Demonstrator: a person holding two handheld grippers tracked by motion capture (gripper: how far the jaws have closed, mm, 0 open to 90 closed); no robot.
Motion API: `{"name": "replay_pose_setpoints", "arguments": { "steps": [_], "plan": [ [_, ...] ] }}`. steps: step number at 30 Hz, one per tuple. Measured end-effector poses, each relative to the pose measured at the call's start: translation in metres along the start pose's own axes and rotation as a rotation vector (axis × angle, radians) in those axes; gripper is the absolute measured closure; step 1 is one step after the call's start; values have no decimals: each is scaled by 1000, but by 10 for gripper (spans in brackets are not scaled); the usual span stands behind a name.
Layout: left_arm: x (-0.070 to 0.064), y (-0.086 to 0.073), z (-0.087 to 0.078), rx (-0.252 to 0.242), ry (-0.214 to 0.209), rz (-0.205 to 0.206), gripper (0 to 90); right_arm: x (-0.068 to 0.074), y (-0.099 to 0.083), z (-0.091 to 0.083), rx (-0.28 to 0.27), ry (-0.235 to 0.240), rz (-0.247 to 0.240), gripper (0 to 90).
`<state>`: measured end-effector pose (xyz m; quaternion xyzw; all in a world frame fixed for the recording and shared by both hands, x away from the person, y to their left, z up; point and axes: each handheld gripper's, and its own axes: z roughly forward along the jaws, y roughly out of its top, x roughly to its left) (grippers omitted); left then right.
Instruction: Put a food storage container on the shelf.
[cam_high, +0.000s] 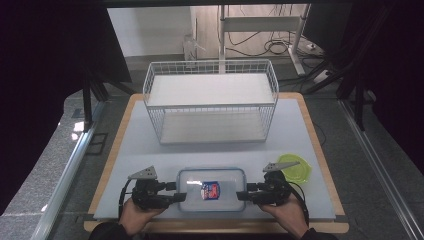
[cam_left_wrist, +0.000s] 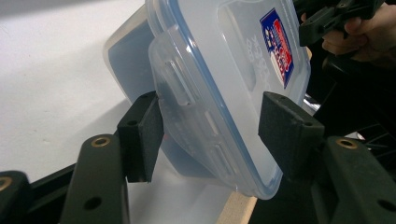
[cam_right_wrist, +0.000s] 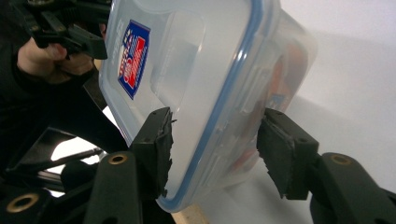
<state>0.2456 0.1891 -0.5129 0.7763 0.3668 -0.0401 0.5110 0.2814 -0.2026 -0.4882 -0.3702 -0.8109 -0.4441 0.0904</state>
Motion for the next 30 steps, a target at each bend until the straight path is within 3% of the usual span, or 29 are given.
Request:
{"name": "replay_pose_setpoints", "arguments": {
  "steps": [3,9,13,16,24,30],
  "plan": [
    [-1,2,0,-24,26,4,436,-1,-2,-2,-33,8,47,513],
    [-2,5,0,-29,47,-3,450,1,-2,-2,-63,-13,42,526],
    [-3,7,-1,-35,66,7,488,5,-1,-5,-87,-49,-3,542],
    [-3,8,0,-39,63,-2,489,2,0,-4,-95,-41,9,543],
    [-4,12,2,-37,93,9,490,5,4,-6,-119,-64,-26,543],
    [-5,24,-2,-53,102,31,491,5,13,-11,-141,-62,-41,545]
  ]
}}
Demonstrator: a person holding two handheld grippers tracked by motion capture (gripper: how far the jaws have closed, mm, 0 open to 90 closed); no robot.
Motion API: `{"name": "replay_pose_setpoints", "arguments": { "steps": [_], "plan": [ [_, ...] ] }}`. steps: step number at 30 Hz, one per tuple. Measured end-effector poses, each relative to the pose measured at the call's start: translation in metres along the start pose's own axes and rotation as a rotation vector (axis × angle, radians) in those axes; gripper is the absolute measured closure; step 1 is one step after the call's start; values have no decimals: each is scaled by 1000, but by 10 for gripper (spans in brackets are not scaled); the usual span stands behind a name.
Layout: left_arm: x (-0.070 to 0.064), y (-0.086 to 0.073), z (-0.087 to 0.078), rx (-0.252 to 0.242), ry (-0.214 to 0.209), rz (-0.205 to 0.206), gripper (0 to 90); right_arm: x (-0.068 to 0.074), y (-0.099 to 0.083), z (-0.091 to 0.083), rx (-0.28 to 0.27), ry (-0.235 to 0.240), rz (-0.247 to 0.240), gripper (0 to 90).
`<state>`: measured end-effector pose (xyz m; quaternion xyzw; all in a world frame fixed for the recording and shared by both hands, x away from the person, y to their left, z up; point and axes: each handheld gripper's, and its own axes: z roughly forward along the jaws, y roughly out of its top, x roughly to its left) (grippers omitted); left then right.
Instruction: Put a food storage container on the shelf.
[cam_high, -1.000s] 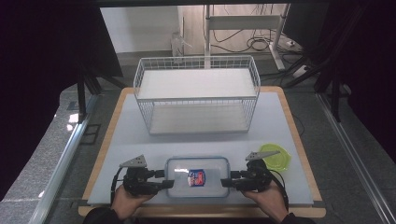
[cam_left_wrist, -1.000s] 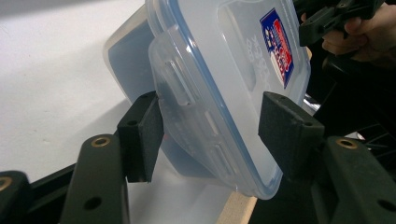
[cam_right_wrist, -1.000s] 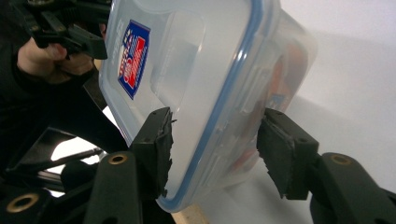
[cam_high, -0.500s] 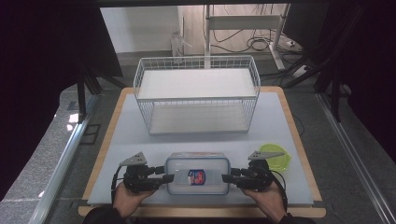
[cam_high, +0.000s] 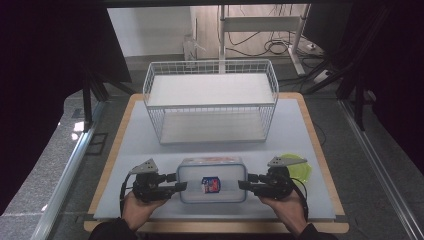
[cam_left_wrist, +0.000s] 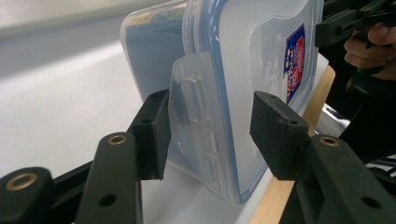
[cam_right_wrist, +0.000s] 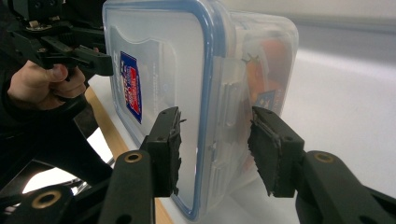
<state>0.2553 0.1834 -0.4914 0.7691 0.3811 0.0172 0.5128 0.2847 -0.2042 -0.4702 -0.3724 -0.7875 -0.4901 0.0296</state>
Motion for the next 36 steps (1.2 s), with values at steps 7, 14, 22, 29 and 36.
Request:
{"name": "replay_pose_setpoints", "arguments": {
  "steps": [7,14,22,29,36],
  "plan": [
    [2,22,-7,-20,16,30,491,0,18,-3,-37,5,-5,542],
    [7,47,-11,-45,13,38,495,-3,44,-7,-64,4,-18,539],
    [9,77,-17,-64,20,57,495,-3,74,-16,-87,-4,-36,539],
    [13,102,-24,-74,30,64,495,-5,99,-19,-109,3,-41,538],
    [18,127,-33,-84,46,78,495,-6,125,-19,-128,10,-48,536]
  ]
}}
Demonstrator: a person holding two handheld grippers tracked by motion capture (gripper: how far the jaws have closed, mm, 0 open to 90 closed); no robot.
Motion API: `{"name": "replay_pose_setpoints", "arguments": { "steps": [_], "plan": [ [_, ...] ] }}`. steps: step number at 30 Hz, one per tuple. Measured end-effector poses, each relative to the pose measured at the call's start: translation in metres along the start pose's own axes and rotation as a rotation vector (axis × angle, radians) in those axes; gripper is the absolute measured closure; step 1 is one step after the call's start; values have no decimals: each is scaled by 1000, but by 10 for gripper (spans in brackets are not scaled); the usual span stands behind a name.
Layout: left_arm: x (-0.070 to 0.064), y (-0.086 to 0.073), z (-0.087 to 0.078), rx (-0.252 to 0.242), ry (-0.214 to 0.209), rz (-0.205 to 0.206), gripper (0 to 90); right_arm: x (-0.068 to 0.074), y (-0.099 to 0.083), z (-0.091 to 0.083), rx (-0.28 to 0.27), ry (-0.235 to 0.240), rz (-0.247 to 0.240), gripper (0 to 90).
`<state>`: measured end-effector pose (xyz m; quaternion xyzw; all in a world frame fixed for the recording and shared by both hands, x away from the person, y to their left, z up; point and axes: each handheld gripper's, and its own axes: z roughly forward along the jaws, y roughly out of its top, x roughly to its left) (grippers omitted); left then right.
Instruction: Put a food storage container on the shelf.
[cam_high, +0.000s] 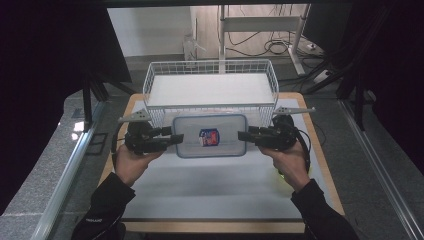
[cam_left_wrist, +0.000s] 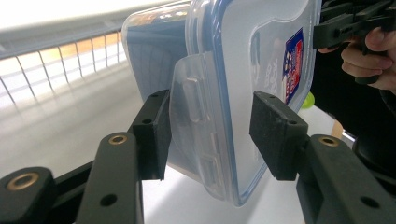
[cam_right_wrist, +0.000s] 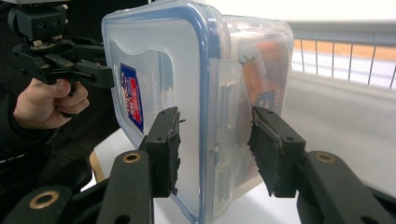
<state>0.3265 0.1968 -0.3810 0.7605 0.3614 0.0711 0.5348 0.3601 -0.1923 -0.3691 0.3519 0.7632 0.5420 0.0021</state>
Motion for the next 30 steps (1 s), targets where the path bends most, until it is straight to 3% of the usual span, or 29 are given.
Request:
{"name": "replay_pose_setpoints", "arguments": {
  "steps": [30],
  "plan": [
    [44,87,-15,-47,27,-1,495,-16,101,22,-51,5,-1,527]
  ]
}}
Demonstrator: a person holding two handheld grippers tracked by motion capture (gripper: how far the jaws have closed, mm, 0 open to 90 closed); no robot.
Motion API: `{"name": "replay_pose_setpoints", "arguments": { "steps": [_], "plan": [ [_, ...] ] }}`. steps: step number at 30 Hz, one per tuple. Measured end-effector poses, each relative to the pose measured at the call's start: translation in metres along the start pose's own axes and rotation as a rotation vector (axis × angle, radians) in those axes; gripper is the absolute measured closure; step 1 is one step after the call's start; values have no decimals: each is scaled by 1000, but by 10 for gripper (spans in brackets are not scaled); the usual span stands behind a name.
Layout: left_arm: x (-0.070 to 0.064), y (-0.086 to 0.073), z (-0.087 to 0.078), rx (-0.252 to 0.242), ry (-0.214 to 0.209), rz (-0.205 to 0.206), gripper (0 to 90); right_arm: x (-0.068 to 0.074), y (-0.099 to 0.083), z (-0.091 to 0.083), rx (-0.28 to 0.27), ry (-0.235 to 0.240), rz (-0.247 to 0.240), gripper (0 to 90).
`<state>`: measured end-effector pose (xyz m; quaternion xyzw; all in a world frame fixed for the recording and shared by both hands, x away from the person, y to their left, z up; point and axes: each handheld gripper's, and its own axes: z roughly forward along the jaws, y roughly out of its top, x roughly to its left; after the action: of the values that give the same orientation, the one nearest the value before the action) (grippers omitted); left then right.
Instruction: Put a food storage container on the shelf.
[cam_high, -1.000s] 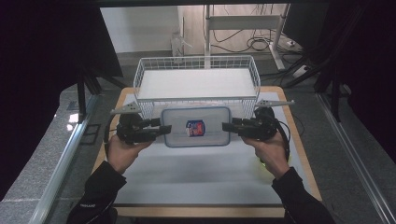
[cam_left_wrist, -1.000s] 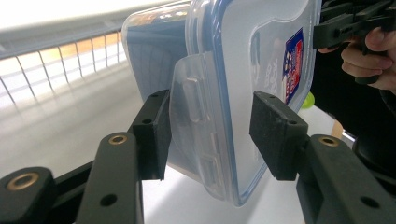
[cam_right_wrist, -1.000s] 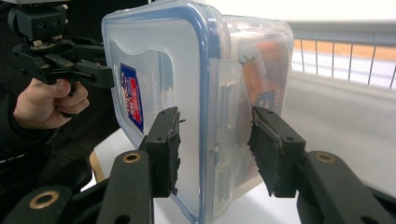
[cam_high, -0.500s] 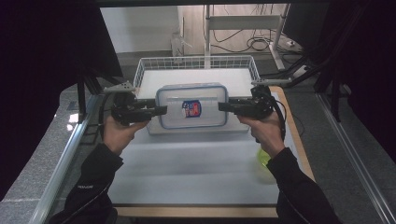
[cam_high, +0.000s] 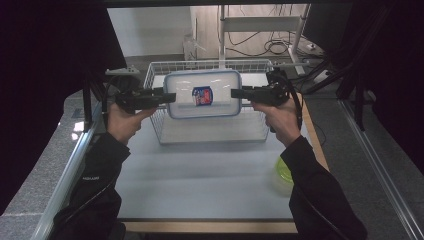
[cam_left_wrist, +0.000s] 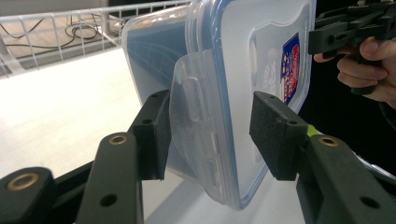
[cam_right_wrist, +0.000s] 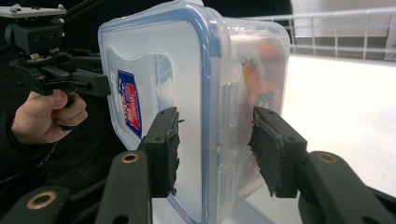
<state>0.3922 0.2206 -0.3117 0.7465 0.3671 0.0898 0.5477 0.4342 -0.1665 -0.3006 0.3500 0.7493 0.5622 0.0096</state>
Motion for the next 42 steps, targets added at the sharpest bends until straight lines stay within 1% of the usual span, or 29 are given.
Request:
{"name": "replay_pose_setpoints", "arguments": {
  "steps": [1,4,6,8,12,13,15,16,17,20,24,26,30,32,33,34,39,40,42],
  "plan": [
    [2,2,1,0,-1,-1,495,-1,3,1,7,-3,0,527],
    [8,7,4,-5,-2,-11,495,-4,11,4,3,-12,0,525],
    [12,10,7,-5,-1,-24,494,-7,14,6,4,-16,2,524],
    [15,13,10,-6,-1,-23,493,-10,17,8,2,-20,7,524],
    [21,19,17,-10,-4,-31,493,-20,20,10,-9,-18,21,523],
    [22,20,18,-14,-3,-42,493,-22,20,11,-10,-17,32,524],
    [23,22,21,-11,-3,-41,492,-25,20,12,-13,-18,37,524],
    [26,23,24,-8,0,-43,491,-30,21,13,-10,-16,54,523],
    [26,23,24,-8,0,-43,490,-32,21,14,-11,-17,61,522],
    [29,24,31,3,7,-63,487,-38,21,16,-13,-22,67,522],
    [33,22,34,-9,-6,-67,484,-39,21,16,-8,-29,75,521],
    [33,22,35,-8,-11,-68,486,-39,22,16,-5,-38,67,517],
    [36,23,36,-6,-13,-53,489,-41,24,17,-8,-53,67,509],
    [38,24,38,-13,-15,-51,489,-42,24,17,-9,-56,65,507],
    [40,24,39,-24,-18,-58,488,-44,25,19,-15,-57,74,506],
    [42,24,39,-28,-19,-56,487,-44,25,19,-15,-58,76,505],
    [44,24,42,-38,-10,-51,464,-44,28,21,-11,-77,67,493],
    [43,24,43,-40,0,-54,458,-43,28,22,-7,-92,61,482],
    [43,24,43,-40,2,-47,450,-43,29,23,-5,-96,60,477]
  ]
}}
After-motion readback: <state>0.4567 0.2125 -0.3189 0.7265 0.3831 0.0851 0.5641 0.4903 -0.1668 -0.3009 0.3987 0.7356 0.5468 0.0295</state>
